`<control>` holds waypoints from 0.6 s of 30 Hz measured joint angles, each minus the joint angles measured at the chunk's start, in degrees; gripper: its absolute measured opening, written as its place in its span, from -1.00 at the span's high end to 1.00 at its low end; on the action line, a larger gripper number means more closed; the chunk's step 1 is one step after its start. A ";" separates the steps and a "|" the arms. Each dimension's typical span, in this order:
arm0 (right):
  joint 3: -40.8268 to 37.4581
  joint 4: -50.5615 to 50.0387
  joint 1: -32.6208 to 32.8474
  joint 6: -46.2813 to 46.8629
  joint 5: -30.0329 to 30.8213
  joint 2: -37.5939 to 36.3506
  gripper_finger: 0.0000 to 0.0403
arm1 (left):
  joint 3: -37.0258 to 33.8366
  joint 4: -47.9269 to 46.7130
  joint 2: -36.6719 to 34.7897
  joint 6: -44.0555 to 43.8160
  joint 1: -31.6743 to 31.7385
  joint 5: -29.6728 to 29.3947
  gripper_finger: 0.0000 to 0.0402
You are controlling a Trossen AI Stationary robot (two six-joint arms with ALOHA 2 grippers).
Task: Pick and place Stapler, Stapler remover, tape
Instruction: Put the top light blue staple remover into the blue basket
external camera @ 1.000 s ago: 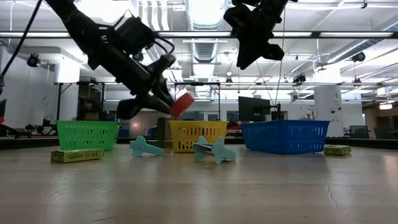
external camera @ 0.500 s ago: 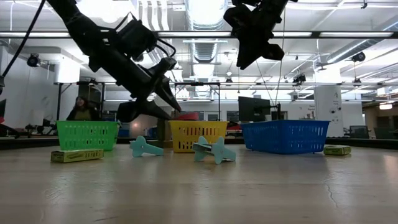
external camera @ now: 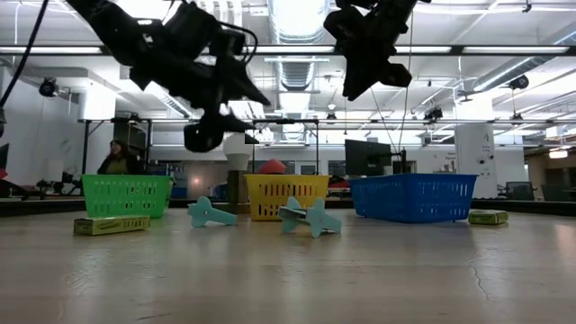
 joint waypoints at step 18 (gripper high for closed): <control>-0.33 -0.19 1.21 -0.05 0.03 -0.02 0.72 | -0.14 -19.47 -4.30 22.59 -11.13 -2.34 -0.03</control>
